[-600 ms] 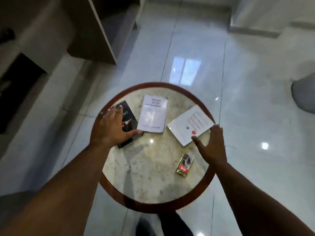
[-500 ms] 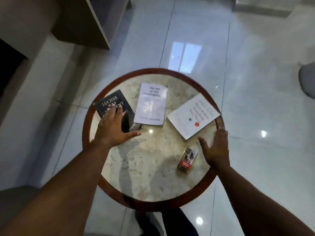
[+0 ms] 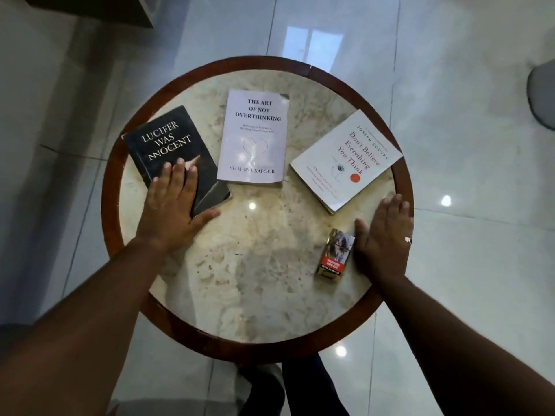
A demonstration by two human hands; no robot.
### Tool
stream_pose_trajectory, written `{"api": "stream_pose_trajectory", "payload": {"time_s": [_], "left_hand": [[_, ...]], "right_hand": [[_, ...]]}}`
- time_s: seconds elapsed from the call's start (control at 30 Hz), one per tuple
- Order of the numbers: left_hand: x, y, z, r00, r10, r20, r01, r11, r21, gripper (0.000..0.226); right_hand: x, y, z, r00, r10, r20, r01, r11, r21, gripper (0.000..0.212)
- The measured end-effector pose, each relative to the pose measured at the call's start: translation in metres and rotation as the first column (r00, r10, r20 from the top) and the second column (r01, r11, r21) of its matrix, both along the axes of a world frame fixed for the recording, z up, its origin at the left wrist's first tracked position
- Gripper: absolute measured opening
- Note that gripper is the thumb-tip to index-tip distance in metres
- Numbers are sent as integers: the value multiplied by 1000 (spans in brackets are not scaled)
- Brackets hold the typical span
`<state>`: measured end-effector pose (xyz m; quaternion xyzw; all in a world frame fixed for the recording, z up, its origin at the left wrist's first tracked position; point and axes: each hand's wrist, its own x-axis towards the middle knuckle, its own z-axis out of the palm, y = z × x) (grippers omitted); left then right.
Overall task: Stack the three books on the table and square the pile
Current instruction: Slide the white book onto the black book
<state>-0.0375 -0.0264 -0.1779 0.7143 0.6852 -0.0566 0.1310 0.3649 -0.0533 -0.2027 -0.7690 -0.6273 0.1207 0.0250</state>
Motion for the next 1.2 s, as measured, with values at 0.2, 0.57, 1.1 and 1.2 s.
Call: {"api": "stream_pose_trajectory", "payload": {"time_s": [0.2, 0.57, 1.1, 1.2], "left_hand": [[-48, -16, 21, 993, -102, -65, 93, 987, -130, 103], [-19, -6, 8, 1000, 16, -23, -17, 1000, -14, 113], [147, 105, 31, 855, 517, 45, -504, 848, -166, 149], [144, 99, 36, 807, 590, 26, -573, 793, -205, 153]], "right_hand": [[-9, -18, -3, 1000, 28, 1, -28, 999, 20, 73], [-9, -14, -4, 999, 34, 3, -34, 997, 63, 77], [-7, -17, -9, 999, 32, 28, -34, 995, 89, 72], [-8, -16, -9, 999, 41, 17, -42, 994, 96, 71]]}}
